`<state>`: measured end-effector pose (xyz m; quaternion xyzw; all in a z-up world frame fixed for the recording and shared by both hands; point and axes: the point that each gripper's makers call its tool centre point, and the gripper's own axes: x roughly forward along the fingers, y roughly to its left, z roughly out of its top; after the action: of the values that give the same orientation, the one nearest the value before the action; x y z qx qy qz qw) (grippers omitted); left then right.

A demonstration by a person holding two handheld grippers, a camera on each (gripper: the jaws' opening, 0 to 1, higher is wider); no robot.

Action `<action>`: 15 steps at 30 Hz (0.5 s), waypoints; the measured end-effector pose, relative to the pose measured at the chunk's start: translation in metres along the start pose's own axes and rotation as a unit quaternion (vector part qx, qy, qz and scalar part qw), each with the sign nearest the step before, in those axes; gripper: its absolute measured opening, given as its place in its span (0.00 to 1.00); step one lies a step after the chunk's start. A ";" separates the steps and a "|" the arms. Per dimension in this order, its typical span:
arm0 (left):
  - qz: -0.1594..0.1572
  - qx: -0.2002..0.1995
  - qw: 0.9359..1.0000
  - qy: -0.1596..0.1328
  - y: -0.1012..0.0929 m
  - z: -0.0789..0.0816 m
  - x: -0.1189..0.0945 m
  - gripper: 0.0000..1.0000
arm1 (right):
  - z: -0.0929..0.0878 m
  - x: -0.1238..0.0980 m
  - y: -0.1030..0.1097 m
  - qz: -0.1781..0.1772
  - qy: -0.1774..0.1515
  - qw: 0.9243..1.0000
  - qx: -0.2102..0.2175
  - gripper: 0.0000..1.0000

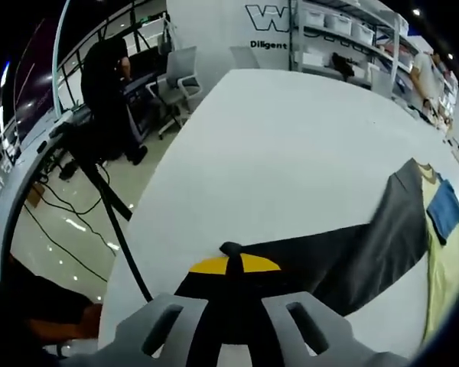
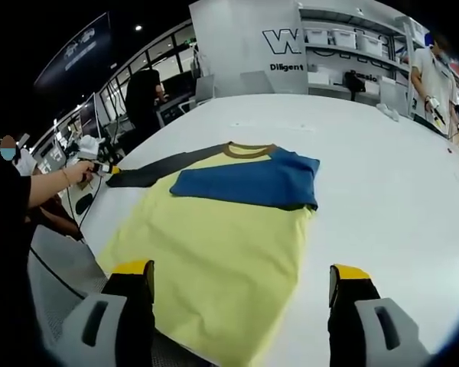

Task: Fold the garment on the visible template until the final outline fits inside the template.

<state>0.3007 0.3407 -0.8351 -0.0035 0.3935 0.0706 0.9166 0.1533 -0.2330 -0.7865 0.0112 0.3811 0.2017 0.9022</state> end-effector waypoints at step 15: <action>0.026 -0.007 0.999 -0.042 0.015 0.019 -0.013 0.03 | 0.003 0.001 0.006 0.007 0.001 1.000 -0.008 0.94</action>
<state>0.3035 0.3555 -0.8123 0.0031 0.3539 0.0968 0.9303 0.1538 -0.2270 -0.7843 0.0064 0.3802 0.2111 0.9005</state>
